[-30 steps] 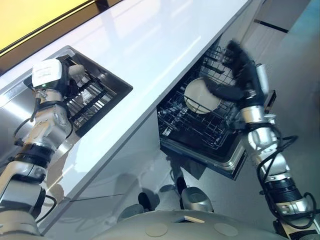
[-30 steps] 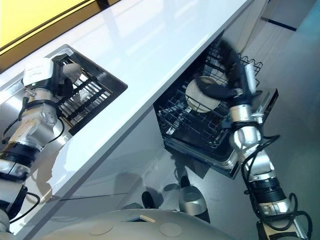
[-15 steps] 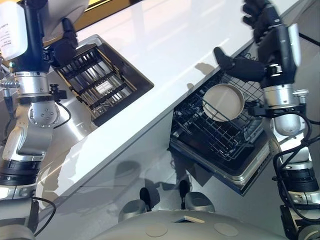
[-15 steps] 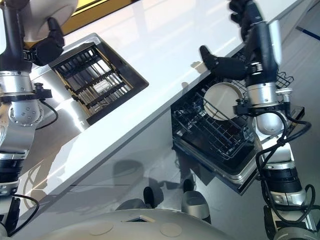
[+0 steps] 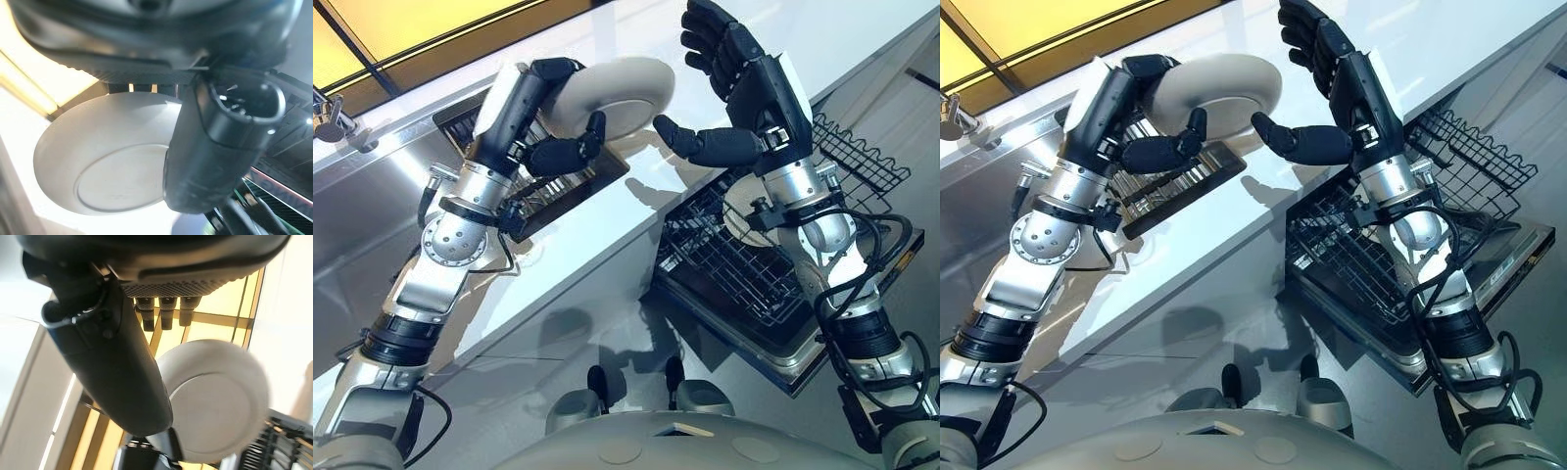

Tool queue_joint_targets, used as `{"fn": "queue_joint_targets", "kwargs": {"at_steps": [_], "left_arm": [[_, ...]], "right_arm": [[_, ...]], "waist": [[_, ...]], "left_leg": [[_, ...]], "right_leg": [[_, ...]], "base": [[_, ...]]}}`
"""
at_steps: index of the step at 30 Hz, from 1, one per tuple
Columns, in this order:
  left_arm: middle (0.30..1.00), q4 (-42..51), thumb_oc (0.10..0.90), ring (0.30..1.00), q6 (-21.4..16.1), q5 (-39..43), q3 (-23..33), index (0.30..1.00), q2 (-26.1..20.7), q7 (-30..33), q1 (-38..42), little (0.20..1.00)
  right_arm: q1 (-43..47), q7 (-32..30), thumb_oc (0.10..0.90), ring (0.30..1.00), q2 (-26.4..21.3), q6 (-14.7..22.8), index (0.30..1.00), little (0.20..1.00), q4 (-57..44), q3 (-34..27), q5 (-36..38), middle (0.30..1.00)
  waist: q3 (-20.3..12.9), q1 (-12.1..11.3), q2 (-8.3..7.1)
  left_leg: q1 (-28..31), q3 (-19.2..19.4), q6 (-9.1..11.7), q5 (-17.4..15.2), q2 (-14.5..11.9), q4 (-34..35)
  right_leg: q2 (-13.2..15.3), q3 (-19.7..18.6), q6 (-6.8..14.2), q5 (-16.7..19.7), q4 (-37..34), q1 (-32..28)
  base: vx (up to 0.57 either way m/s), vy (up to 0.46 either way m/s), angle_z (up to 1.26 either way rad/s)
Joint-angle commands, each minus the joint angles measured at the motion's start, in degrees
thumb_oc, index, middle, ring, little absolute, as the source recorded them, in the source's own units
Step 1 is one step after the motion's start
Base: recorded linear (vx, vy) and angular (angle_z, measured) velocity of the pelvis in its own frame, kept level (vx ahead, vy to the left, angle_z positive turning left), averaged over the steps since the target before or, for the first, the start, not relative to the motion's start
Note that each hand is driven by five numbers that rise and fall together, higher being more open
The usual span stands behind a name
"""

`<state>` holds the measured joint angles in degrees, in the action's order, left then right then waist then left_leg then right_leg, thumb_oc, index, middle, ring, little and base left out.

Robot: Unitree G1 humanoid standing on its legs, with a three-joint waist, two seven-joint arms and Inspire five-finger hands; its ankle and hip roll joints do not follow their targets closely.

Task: Pick up plates and place into dishwasher.

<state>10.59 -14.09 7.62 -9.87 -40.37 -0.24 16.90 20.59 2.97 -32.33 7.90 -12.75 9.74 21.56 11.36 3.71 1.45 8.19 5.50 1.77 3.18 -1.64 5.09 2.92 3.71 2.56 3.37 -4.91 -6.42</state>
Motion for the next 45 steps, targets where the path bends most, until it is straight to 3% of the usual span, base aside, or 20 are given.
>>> {"fn": "queue_joint_targets", "kwargs": {"at_steps": [1,8,11,17,21,22,23,24,28,37,40,45], "left_arm": [[0.300,1.66,0.100,0.300,-5.38,7.56,-0.34,0.300,0.23,-1.55,9.11,0.200],[0.300,1.44,0.100,0.300,-6.08,10.90,-0.96,0.300,-0.10,-5.32,8.64,0.200],[0.300,1.01,0.100,0.300,-7.04,11.55,-1.17,0.300,-0.99,-5.84,8.90,0.200],[0.300,-0.20,0.100,0.300,-7.97,12.21,-2.29,0.300,-3.13,-5.75,10.53,0.200],[0.300,-0.40,0.100,0.300,-7.38,12.25,-2.80,0.300,-3.51,-5.71,10.85,0.200],[0.300,-0.35,0.100,0.300,-7.09,12.55,-2.83,0.300,-3.43,-6.18,10.67,0.200],[0.300,-0.38,0.100,0.300,-6.99,12.64,-2.80,0.300,-3.37,-6.50,10.53,0.200],[0.300,-0.47,0.100,0.300,-6.87,12.57,-2.79,0.300,-3.20,-6.91,10.35,0.200],[0.300,-0.63,0.100,0.300,-5.74,13.06,-3.20,0.300,-2.96,-9.74,9.98,0.200],[0.300,-2.20,0.100,0.300,-2.78,14.84,-5.05,0.300,-1.08,-13.19,9.63,0.200],[0.300,-3.15,0.100,0.300,-0.13,14.78,-6.00,0.300,0.70,-14.42,8.82,0.200],[0.300,-6.65,0.100,0.300,3.49,16.02,-7.79,0.300,2.74,-14.61,7.97,0.200]], "right_arm": [[8.51,-0.97,0.800,0.900,1.99,2.84,0.900,0.900,-2.30,-0.80,2.63,0.900],[7.94,8.70,0.800,0.900,0.27,-5.44,0.900,0.900,-0.21,0.70,7.85,0.900],[7.96,16.25,0.800,0.900,-1.88,-11.64,0.900,0.900,1.41,2.85,9.55,0.900],[9.02,22.13,0.800,0.900,-6.01,-13.22,0.900,0.900,4.79,5.63,14.71,0.900],[9.88,21.97,0.800,0.900,-6.62,-12.76,0.900,0.900,4.87,5.81,17.23,0.900],[10.18,22.51,0.726,0.836,-6.41,-12.92,0.836,0.826,4.86,5.61,18.24,0.836],[10.31,22.68,0.331,0.498,-6.30,-12.80,0.498,0.431,4.88,5.54,18.74,0.498],[10.49,22.88,0.125,0.321,-6.09,-12.96,0.321,0.225,4.72,5.46,19.46,0.321],[11.54,24.33,0.100,0.300,-5.27,-13.62,0.300,0.200,4.62,5.58,21.96,0.300],[11.40,20.69,0.100,0.300,-1.45,-10.92,0.300,0.200,4.72,4.62,25.55,0.300],[10.83,19.84,0.100,0.300,1.42,-11.80,0.300,0.200,3.85,3.66,29.54,0.300],[11.04,23.45,0.100,0.300,4.96,-17.92,0.300,0.200,2.34,4.58,38.84,0.300]], "waist": [[-5.93,0.44,0.03],[-6.34,0.45,-0.35],[-6.59,0.35,-0.78],[-6.72,0.37,-1.68],[-6.62,0.39,-1.92],[-6.60,0.30,-1.97],[-6.58,0.24,-1.98],[-6.55,0.15,-2.02],[-6.54,-0.26,-2.21],[-6.73,-0.52,-2.08],[-6.75,-0.69,-2.04],[-6.90,-1.07,-2.00]], "left_leg": [[-0.11,-0.33,-3.43,-5.09,4.50,-1.13],[-0.24,0.03,-3.50,-4.85,4.21,-0.89],[-0.29,0.08,-3.49,-4.73,4.03,-0.84],[-0.37,0.04,-3.42,-4.39,3.75,-0.72],[-0.38,-0.16,-3.42,-4.37,3.78,-0.70],[-0.38,-0.19,-3.41,-4.38,3.78,-0.70],[-0.36,-0.17,-3.41,-4.40,3.78,-0.71],[-0.35,-0.16,-3.39,-4.44,3.79,-0.72],[-0.35,-0.08,-3.34,-4.46,3.91,-0.66],[-0.53,0.53,-3.14,-4.35,3.70,-0.56],[-0.57,0.70,-3.16,-4.40,3.57,-0.63],[-0.64,0.63,-3.04,-4.27,3.40,-0.88]], "right_leg": [[-3.90,-0.23,2.68,-6.55,9.51,3.49],[-3.81,0.06,2.68,-6.36,9.29,3.58],[-3.80,0.38,2.55,-6.43,9.34,3.54],[-3.94,0.53,2.26,-6.21,9.21,3.45],[-4.04,0.53,2.14,-6.04,8.92,3.33],[-4.02,0.59,2.15,-5.92,8.72,3.28],[-4.01,0.60,2.16,-5.86,8.60,3.24],[-3.96,0.72,2.18,-5.78,8.38,3.15],[-3.86,1.09,2.27,-5.04,6.91,2.75],[-3.86,1.40,2.26,-4.04,4.62,2.09],[-3.91,1.69,2.17,-3.89,4.10,1.88],[-3.98,2.06,1.92,-3.84,3.46,1.33]], "base": [[0.00,0.000,0.00],[0.00,0.000,0.00],[0.00,0.000,0.00],[0.01,-0.030,0.04],[0.01,-0.005,0.01],[0.02,-0.019,0.04],[0.00,0.000,0.00],[0.00,0.000,0.00],[0.01,-0.011,-0.02],[0.00,-0.010,-0.02],[0.01,-0.052,-0.01],[0.01,-0.047,0.00]]}}
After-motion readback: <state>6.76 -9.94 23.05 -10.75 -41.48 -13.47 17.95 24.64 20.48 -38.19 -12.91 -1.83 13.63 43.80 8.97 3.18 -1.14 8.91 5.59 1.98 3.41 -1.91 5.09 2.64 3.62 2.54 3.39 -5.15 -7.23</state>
